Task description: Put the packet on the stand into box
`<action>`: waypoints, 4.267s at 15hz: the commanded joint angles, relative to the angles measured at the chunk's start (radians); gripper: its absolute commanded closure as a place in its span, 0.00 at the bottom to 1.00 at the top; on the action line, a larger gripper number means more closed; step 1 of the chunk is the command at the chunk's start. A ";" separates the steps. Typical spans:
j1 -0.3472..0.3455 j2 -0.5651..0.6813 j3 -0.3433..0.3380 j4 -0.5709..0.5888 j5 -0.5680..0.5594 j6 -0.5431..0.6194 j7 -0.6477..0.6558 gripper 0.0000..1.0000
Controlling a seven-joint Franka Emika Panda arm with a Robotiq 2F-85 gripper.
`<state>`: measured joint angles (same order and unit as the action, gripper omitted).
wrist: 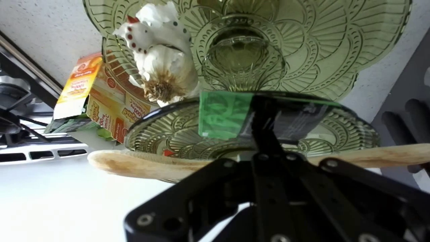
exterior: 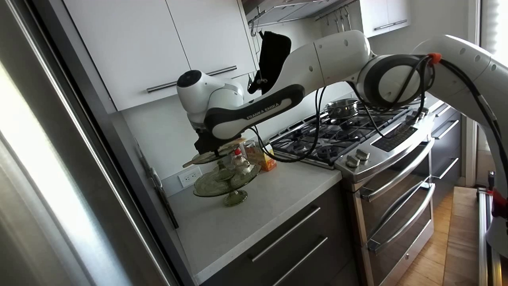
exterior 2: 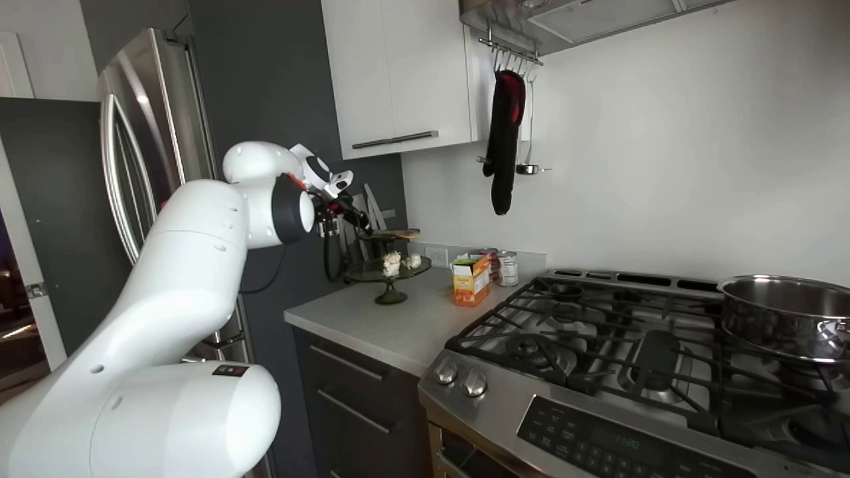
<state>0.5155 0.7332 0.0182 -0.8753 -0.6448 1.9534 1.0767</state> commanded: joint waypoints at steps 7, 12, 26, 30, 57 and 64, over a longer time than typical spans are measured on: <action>-0.003 0.004 0.033 0.046 0.025 -0.073 -0.048 1.00; -0.007 0.011 0.028 0.065 0.017 -0.065 -0.033 1.00; -0.286 -0.195 0.236 -0.071 0.612 -0.048 -0.086 0.22; -0.397 -0.244 0.285 -0.187 0.831 -0.037 -0.106 0.00; -0.464 -0.393 0.230 -0.648 1.437 0.430 -0.572 0.00; -0.476 -0.432 0.203 -0.774 1.729 0.451 -0.858 0.00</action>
<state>0.0429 0.3613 0.2357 -1.5477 0.9835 2.4021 0.3226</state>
